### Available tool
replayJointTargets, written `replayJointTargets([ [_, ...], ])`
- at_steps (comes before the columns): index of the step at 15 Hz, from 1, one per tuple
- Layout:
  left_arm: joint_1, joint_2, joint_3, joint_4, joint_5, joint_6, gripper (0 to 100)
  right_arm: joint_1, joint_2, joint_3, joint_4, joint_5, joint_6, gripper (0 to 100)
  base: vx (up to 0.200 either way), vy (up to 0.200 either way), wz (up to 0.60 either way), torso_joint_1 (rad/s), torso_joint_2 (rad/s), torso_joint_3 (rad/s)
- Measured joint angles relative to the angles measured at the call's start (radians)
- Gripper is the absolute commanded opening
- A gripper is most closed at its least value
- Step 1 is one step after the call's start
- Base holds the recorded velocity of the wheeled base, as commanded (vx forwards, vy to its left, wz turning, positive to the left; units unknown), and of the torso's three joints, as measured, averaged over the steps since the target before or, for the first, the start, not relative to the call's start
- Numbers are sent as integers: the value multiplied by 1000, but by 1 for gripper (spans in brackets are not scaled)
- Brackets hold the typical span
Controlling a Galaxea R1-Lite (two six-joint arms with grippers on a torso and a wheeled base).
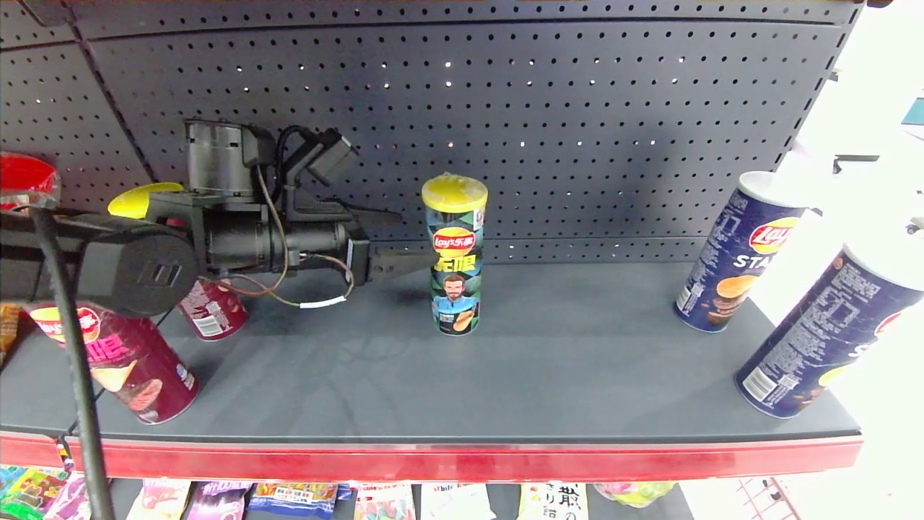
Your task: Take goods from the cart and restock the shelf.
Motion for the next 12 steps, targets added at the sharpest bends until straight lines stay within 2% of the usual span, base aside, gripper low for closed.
replayJointTargets([
  [5, -29, 68, -86, -1, 1, -10, 100, -5, 1, 0, 0, 0, 1, 0, 0, 0, 0, 0, 0, 0],
  [11, -50, 119, -128, 0, -8, -10, 100, -5, 1, 0, 0, -8, 2, 0, 0, 0, 0, 0, 0, 0],
  [12, -52, 124, -133, 0, -9, -10, 0, -5, 1, 0, 0, -8, 2, 0, 0, 0, 0, 0, 0, 0],
])
